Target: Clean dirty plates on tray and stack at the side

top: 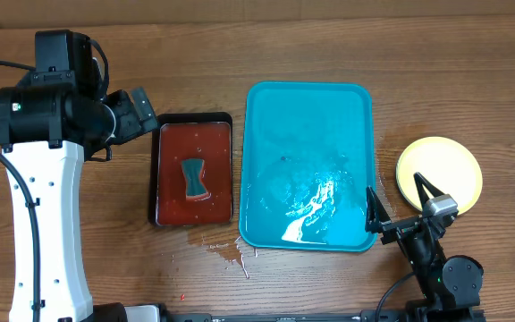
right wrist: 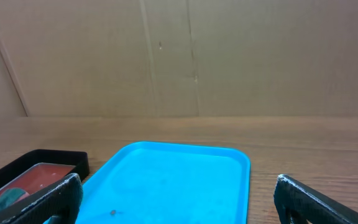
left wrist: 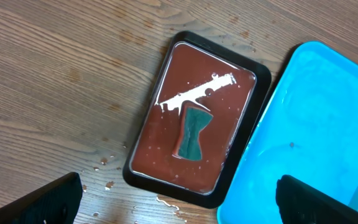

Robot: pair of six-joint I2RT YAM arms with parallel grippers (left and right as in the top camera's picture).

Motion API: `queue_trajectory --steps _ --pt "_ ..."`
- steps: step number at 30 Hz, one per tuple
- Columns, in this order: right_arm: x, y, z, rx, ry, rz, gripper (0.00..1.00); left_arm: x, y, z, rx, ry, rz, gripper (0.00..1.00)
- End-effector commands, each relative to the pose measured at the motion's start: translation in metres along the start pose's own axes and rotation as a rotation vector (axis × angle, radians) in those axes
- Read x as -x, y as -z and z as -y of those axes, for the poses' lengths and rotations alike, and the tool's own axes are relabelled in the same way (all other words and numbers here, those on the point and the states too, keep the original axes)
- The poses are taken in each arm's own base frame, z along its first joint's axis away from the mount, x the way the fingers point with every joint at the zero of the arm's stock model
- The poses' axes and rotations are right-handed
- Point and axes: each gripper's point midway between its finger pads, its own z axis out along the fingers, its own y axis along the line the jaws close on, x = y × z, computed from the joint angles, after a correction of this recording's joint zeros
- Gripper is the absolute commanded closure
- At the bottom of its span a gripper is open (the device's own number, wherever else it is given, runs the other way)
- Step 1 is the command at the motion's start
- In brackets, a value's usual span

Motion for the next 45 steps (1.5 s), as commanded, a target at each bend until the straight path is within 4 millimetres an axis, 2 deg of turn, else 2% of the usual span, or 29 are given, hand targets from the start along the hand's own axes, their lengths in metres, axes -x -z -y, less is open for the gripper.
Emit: queue_trajectory --steps 1,5,28,34,37,41,45 --pt "-0.003 0.0 0.001 -0.005 0.0 0.0 0.0 0.003 0.009 0.002 -0.007 -0.029 0.03 0.0" --pt "-0.016 0.0 0.003 -0.013 -0.009 -0.052 0.0 0.003 0.009 0.003 -0.008 -0.03 0.03 0.0" --pt "-0.015 0.0 0.003 -0.013 -0.009 -0.052 0.0 0.0 0.013 0.006 -0.015 -0.043 0.04 0.0" --pt "-0.015 0.0 0.003 -0.013 -0.009 -0.052 0.0 -0.022 0.05 0.033 -0.074 -0.176 0.129 0.0" --pt "-0.015 0.0 0.003 -0.013 -0.009 -0.052 0.0 -0.016 0.074 0.039 -0.069 -0.225 0.282 0.0" --pt "-0.015 0.0 0.003 -0.013 -0.009 -0.052 0.0 -0.01 0.105 0.061 -0.202 -0.325 0.483 0.0" --pt "-0.015 0.0 0.003 -0.013 -0.009 -0.052 0.0 -0.018 0.119 0.08 -0.354 -0.471 0.654 0.0"
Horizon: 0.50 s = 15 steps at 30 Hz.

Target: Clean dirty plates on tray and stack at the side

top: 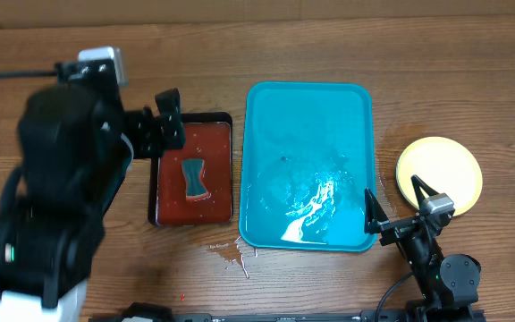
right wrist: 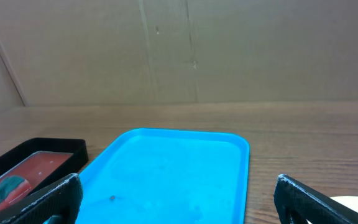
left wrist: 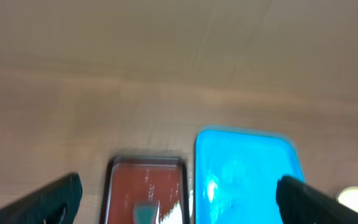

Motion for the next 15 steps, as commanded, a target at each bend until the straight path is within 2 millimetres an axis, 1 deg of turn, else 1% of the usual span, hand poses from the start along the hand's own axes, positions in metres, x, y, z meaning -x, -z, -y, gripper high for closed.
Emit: queue_trajectory --steps 1,4,7,12,15 --pt "-0.002 0.0 0.001 -0.004 0.001 0.004 0.0 -0.022 0.001 0.014 -0.112 -0.159 0.044 0.0" --pt "-0.002 0.0 0.001 -0.004 0.001 0.004 0.0 -0.038 0.005 0.017 -0.165 -0.186 0.128 0.0" --pt "-0.002 0.0 0.001 -0.004 0.001 0.004 0.0 -0.067 0.009 0.01 -0.178 -0.187 0.191 0.0" --pt "-0.002 0.0 0.001 -0.004 0.001 0.004 0.0 -0.108 0.014 -0.003 -0.188 -0.187 0.305 0.0" --pt "-0.002 0.0 0.001 -0.004 0.001 0.004 0.0 -0.134 0.013 -0.008 -0.206 -0.187 0.382 0.0"
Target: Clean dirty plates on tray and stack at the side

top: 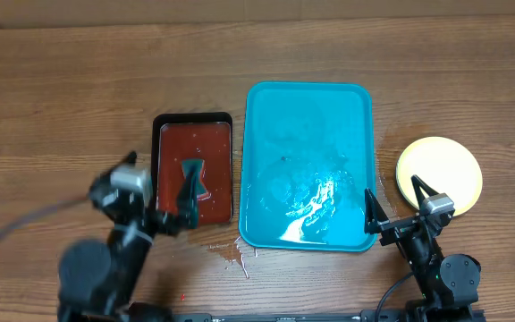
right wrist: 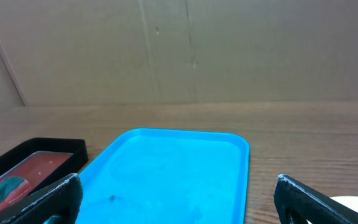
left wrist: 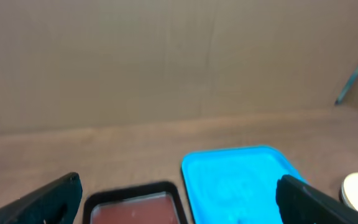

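The blue tray [top: 307, 165] lies mid-table, wet, with no plate on it. It also shows in the left wrist view as the blue tray [left wrist: 241, 180] and in the right wrist view as the blue tray [right wrist: 173, 174]. A pale yellow plate [top: 439, 170] rests on the wood to its right. My left gripper [top: 150, 201] sits low at the front left, open and empty, in front of the black tray [top: 192, 134]. My right gripper [top: 399, 204] is open and empty by the blue tray's near right corner. Nothing lies between the left gripper [left wrist: 179, 205] fingers or the right gripper [right wrist: 179, 205] fingers.
The black tray holds red liquid and a green sponge [top: 193, 177]. Water is spilled on the wood [top: 226, 250] at the front between the two trays. A cardboard wall [right wrist: 185, 50] closes off the far side of the table.
My left arm was raised over the black tray's left side. It now sits low at the table's front left, its camera looking level across the trays. The right arm has not moved.
First my left gripper hung open at the left of the black tray, looking down on the sponge. Then its view had tipped up toward the far wall. Now the arm is down at the front edge. The right gripper stayed open beside the blue tray throughout.
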Robot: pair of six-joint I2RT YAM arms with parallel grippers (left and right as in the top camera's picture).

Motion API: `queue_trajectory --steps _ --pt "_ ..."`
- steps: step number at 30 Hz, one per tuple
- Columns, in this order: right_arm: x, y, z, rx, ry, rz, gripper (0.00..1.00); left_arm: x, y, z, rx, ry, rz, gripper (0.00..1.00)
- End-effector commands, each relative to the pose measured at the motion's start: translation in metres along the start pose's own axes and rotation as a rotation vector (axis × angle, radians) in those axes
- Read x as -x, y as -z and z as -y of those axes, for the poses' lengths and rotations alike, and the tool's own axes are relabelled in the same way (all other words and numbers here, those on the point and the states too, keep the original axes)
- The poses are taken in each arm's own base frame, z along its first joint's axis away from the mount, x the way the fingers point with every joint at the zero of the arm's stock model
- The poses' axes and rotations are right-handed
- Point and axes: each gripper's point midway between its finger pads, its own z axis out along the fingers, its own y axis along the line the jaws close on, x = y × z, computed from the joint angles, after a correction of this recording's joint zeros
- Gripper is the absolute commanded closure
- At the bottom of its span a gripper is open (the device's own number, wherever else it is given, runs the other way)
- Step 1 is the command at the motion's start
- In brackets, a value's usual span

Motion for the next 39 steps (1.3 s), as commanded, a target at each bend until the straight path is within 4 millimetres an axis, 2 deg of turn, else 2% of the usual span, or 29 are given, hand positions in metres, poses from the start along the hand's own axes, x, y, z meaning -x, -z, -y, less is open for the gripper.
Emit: queue_trajectory --steps 1,6,15,16,23,26,39 --pt "-0.002 0.0 0.001 -0.004 0.001 0.004 0.0 -0.029 0.008 0.002 -0.033 -0.032 0.058 0.0" --pt "-0.002 0.0 0.001 -0.004 0.001 0.004 0.0 -0.068 0.01 0.001 -0.051 -0.04 0.127 0.0" --pt "-0.002 0.0 0.001 -0.004 0.001 0.004 0.0 -0.102 -0.008 -0.012 -0.025 0.005 0.239 0.0" --pt "-0.002 0.0 0.001 -0.004 0.001 0.004 0.0 -0.112 -0.011 -0.014 -0.014 0.016 0.203 0.0" --pt "-0.002 0.0 0.001 -0.004 0.001 0.004 0.0 -0.131 -0.014 -0.016 -0.006 0.024 0.126 0.0" --pt "-0.002 0.0 0.001 -0.004 0.001 0.004 0.0 -0.156 -0.016 -0.019 0.005 0.034 0.026 0.0" --pt "-0.002 0.0 0.001 -0.004 0.001 0.004 0.0 -0.158 -0.016 -0.02 0.009 0.035 0.014 0.0"
